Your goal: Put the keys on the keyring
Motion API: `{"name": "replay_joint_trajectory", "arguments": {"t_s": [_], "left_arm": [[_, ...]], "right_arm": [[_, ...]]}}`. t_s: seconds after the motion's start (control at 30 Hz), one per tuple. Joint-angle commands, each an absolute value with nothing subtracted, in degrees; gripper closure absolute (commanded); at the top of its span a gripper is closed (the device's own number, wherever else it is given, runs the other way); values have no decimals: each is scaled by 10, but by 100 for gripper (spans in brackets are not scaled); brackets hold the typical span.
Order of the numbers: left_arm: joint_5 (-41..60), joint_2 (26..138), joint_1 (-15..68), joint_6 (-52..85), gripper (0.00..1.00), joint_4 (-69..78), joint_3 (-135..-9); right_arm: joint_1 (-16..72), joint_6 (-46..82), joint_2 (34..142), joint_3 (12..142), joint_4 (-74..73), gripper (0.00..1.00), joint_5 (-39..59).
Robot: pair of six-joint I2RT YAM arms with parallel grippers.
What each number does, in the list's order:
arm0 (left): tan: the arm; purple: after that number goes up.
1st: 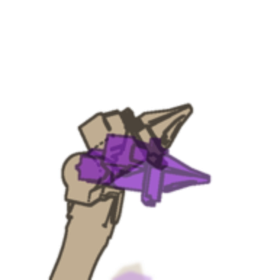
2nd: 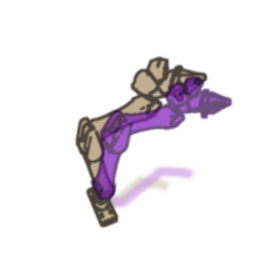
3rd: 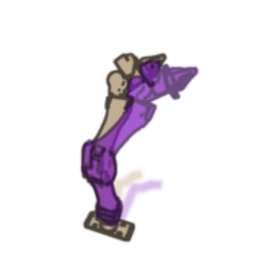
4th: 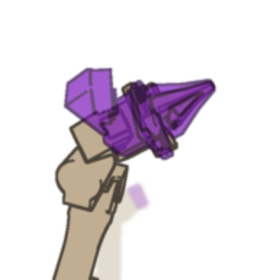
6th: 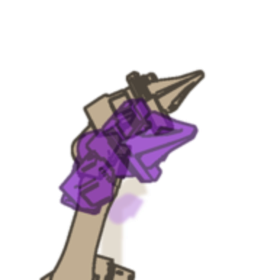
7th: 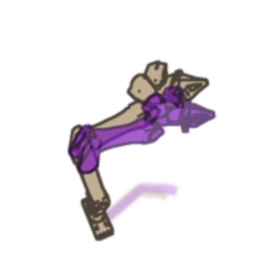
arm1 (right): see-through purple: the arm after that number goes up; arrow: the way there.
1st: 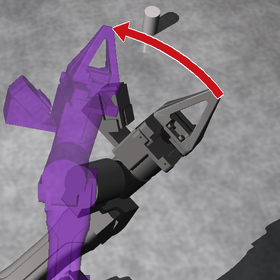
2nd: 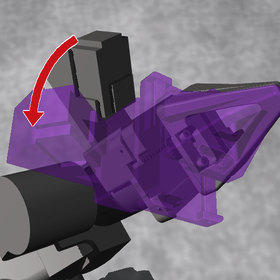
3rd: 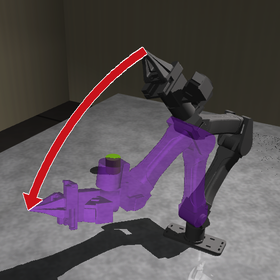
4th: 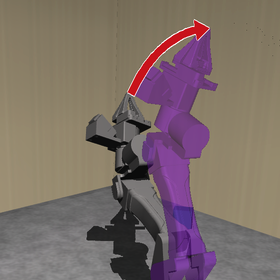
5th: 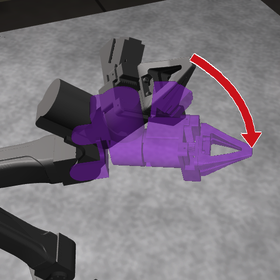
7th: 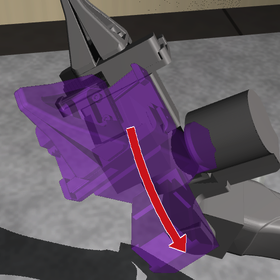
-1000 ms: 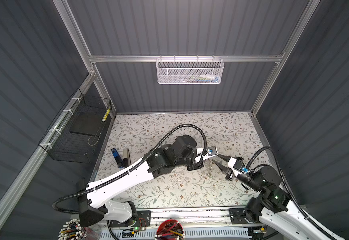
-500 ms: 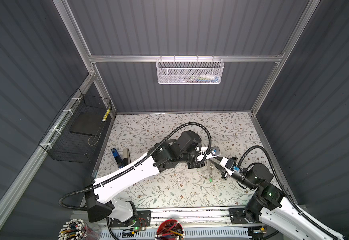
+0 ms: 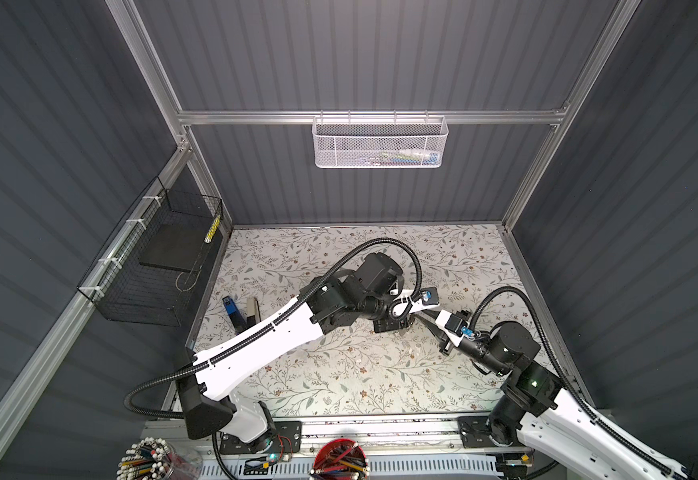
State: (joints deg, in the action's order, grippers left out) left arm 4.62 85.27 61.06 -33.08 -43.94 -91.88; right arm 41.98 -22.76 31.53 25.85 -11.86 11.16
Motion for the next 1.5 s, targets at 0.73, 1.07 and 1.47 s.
{"name": "replay_joint_trajectory", "arguments": {"t_s": [0.73,1.07,1.47], "left_arm": [[140,853,613,-362,100,-447,-945],[76,805,592,-312,64,-335,-870],[54,705,575,-221,61,-118,-655]], "right_arm": [[389,-180,310,255,-152,91,160],[372,-158,299,253,-154,100,169],[326,-92,291,233,-230,100,258]]}}
